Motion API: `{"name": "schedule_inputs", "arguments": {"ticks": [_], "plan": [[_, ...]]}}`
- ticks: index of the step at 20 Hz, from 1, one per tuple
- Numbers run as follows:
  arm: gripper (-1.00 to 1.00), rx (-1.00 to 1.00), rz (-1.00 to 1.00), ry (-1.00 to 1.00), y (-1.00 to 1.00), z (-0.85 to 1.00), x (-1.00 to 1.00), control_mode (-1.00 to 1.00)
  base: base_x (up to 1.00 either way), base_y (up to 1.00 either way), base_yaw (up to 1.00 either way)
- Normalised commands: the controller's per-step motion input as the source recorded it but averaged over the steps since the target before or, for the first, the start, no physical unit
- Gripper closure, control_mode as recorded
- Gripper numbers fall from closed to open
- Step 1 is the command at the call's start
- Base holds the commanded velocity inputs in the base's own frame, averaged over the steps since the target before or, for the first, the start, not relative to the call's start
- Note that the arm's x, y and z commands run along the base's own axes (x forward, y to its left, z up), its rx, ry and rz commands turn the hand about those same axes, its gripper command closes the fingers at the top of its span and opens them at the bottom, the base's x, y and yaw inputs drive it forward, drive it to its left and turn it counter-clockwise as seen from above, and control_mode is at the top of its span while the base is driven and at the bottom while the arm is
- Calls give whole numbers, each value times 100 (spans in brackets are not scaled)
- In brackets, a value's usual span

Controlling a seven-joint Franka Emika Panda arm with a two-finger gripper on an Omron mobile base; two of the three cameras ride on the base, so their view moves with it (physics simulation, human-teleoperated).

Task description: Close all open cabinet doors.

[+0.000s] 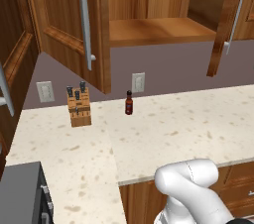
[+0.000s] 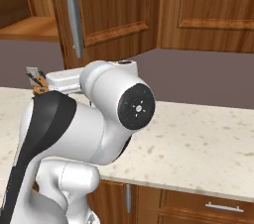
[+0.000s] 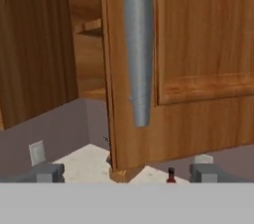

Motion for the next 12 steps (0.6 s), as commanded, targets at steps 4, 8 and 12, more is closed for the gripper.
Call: {"name": "schedule_inputs", "arguments": {"ticks": [4,8,12], "plan": [[-100,5,0,-4,0,5,38,-100,0,0,0],[-100,0,0,-10,2,0,40,-100,0,0,0],[-100,0,0,-11,0,0,30,-100,0,0,0]]}}
